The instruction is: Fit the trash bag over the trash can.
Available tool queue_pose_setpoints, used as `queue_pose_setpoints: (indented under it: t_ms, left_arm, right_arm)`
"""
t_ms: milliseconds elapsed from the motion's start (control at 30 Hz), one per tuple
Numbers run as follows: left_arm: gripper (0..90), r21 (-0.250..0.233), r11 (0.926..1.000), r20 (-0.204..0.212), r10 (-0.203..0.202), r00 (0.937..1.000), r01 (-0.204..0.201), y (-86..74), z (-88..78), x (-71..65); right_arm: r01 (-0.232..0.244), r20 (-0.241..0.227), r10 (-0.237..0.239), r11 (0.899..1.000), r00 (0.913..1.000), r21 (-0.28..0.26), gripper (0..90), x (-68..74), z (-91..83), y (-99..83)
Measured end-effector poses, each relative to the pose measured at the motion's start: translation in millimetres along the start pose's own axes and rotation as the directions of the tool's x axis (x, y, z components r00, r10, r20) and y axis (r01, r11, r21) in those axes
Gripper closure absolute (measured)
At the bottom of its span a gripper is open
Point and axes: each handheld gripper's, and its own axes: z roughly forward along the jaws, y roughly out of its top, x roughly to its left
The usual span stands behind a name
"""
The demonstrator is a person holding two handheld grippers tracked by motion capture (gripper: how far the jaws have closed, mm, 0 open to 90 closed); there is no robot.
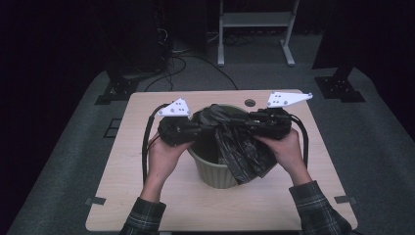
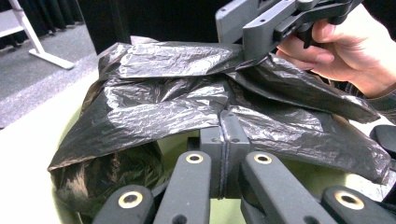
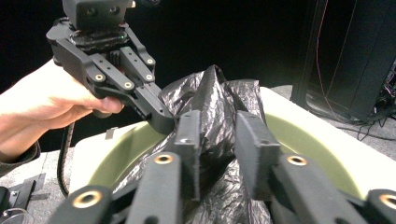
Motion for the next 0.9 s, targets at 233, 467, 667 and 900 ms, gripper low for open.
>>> queue_pose_setpoints:
  t_ms: [233,467,667,900]
  left_arm:
    - [89.7,0.013,0.9999,-0.004,0.001,1.0000,-0.001,-0.5,-2.0,1.2]
    - [89.6,0.022,0.9996,-0.026,-0.018,0.9995,0.019,-6.2,-15.9,8.8]
    - [89.6,0.017,0.9988,-0.061,-0.045,0.9971,0.046,-11.9,-28.2,20.2]
    - [89.6,0.038,0.9968,-0.122,-0.065,0.9904,0.070,-18.6,-36.3,34.0]
  right_arm:
    - [0.014,0.008,-0.014,1.000,0.9999,0.014,90.0,1.9,-1.2,-0.6]
    - [-0.002,0.053,0.002,1.000,0.9986,0.009,90.0,-5.1,-15.2,-4.3]
    - [-0.015,0.088,0.014,1.000,0.9960,0.013,90.0,-12.1,-26.8,-10.6]
    - [-0.039,0.148,0.039,0.999,0.9882,-0.003,90.0,-22.3,-45.9,-22.3]
